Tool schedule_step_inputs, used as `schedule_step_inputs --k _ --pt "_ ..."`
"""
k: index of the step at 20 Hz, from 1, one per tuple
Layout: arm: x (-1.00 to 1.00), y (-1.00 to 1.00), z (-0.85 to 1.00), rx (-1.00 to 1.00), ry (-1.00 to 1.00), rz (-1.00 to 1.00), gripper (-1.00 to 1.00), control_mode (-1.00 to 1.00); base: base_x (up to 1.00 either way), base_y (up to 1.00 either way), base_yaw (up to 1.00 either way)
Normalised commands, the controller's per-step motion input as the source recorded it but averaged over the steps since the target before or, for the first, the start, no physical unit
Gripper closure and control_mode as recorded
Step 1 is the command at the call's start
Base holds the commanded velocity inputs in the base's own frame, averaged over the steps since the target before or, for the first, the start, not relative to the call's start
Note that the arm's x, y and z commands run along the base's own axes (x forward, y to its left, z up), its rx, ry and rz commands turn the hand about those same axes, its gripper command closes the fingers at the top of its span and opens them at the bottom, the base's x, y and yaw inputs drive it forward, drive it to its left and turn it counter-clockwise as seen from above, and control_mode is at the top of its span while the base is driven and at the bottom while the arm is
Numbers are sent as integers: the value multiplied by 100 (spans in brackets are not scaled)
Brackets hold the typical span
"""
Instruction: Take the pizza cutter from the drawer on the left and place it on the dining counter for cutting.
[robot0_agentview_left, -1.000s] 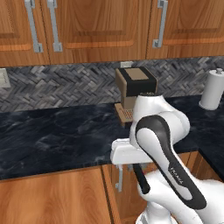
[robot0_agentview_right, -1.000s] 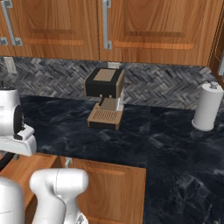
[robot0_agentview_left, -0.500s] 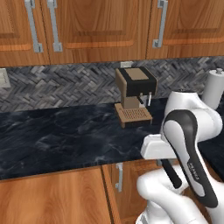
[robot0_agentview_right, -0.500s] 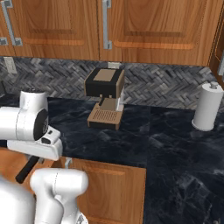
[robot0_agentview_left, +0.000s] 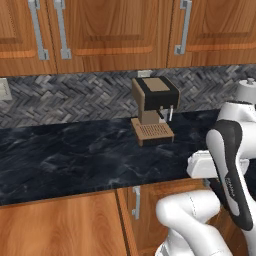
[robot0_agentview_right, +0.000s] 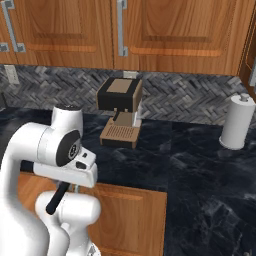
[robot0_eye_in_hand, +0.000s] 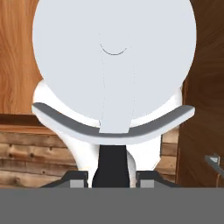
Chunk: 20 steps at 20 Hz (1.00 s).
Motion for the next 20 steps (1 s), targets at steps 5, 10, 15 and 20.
schedule_step_inputs --k 5,10,15,20 --pt "32 -8 6 0 0 0 100 -100 0 0 0" --pt "37 -3 4 0 0 -2 100 -100 0 0 0" --pt "21 -1 0 -11 0 -10 100 -100 0 0 0" --pt "18 -2 0 -19 0 -9 100 -100 0 0 0"
